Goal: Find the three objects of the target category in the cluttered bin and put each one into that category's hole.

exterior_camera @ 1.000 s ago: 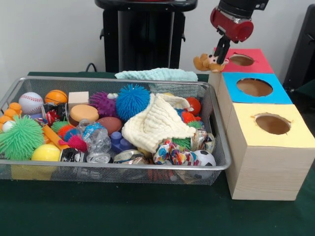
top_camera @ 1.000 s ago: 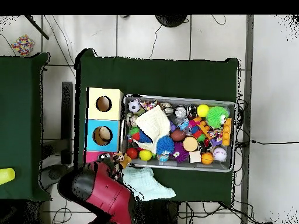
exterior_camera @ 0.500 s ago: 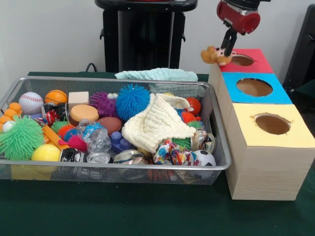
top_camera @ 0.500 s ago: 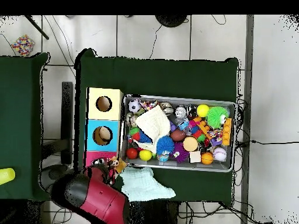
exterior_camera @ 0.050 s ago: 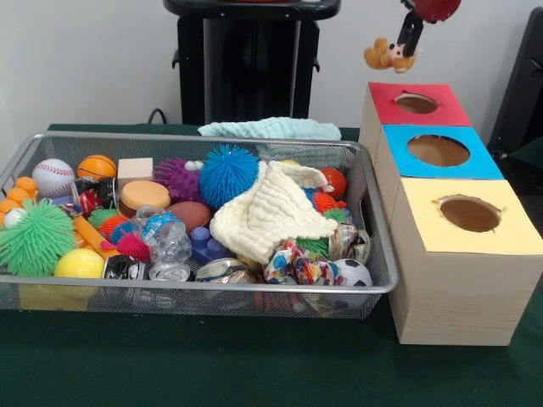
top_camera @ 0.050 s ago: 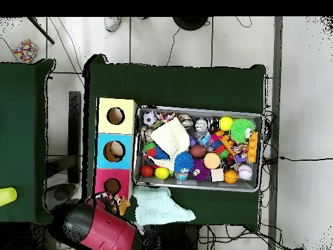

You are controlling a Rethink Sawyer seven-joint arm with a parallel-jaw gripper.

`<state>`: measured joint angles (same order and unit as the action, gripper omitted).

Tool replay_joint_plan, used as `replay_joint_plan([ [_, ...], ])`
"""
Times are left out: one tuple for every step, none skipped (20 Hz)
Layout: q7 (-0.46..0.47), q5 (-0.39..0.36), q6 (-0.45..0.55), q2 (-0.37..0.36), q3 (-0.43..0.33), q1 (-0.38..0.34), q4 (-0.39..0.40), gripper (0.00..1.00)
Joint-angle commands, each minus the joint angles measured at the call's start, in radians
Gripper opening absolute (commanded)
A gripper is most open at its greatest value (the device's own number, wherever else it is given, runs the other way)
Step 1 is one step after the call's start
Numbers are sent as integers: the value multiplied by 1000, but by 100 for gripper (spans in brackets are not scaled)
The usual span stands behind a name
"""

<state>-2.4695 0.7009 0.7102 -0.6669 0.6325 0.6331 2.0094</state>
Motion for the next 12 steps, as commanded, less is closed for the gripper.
replay_joint_plan([
  [-286, 56, -57, 44, -98, -43, -36, 0],
  [-288, 67, -77, 51, -113, -46, -32, 0],
  [-288, 78, -99, 59, -129, -49, -27, 0],
  [-289, 88, -115, 66, -141, -51, -23, 0],
  [-289, 99, -132, 73, -154, -52, -19, 0],
  [-291, 108, -144, 79, -163, -53, -17, 0],
  [-296, 110, -153, 88, -164, -48, -19, 0],
  [-303, 114, -157, 92, -164, -42, -21, 0],
  [-310, 117, -161, 96, -164, -37, -22, 0],
  [-317, 121, -165, 100, -164, -31, -23, 0],
  [-328, 125, -165, 104, -162, -24, -26, 0],
  [-338, 130, -168, 108, -162, -16, -27, 0],
])
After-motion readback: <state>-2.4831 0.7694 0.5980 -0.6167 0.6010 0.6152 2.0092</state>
